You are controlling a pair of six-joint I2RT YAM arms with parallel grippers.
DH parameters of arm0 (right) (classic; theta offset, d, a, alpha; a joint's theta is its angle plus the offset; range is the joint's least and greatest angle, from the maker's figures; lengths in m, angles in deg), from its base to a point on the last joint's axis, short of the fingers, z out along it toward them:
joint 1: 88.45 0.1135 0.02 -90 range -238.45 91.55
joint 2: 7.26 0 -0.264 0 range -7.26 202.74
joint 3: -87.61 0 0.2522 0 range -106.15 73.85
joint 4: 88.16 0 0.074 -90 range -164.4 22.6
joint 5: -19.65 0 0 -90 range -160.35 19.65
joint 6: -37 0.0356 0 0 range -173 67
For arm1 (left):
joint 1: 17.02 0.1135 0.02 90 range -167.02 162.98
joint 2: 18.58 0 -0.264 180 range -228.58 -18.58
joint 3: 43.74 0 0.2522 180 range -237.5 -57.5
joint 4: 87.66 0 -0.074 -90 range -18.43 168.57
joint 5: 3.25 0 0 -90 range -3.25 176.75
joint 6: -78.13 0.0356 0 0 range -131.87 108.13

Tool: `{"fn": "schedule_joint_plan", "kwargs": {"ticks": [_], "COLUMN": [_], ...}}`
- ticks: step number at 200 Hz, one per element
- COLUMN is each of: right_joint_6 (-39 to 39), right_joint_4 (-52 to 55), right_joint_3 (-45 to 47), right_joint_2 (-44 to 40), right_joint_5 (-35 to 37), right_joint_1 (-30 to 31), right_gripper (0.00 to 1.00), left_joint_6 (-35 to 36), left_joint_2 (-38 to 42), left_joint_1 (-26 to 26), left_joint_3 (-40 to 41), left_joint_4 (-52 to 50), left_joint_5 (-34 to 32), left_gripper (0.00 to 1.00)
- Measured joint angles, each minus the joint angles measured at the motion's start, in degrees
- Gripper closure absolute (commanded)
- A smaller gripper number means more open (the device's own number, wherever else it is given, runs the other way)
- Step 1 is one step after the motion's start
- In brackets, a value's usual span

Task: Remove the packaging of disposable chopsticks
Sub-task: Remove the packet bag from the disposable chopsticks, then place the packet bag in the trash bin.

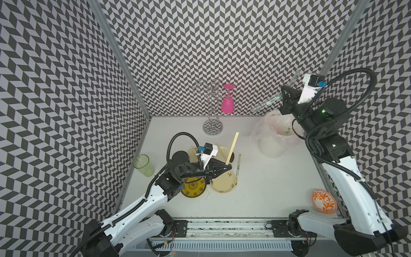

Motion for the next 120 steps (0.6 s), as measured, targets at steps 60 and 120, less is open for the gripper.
{"fn": "schedule_joint_plan", "kwargs": {"ticks": [60,120], "right_joint_6": [-4.07,-3.37], "right_joint_4": [1.18,0.68], "right_joint_3": [6.97,11.78], "right_joint_2": [13.38,14.27], "right_joint_5": [11.47,14.84], "right_joint_1": [-9.75,-15.08], "right_gripper": [1.00,1.00], "left_joint_6": [-1.20,-1.64], "left_joint_2": [0.44,2.34], "left_joint_1": [0.02,0.76], "left_joint_3": [0.00,0.00], "left_joint_4": [2.40,2.58], "left_joint_5": [0.63,-0.24], "left_gripper": [1.00,1.00]}}
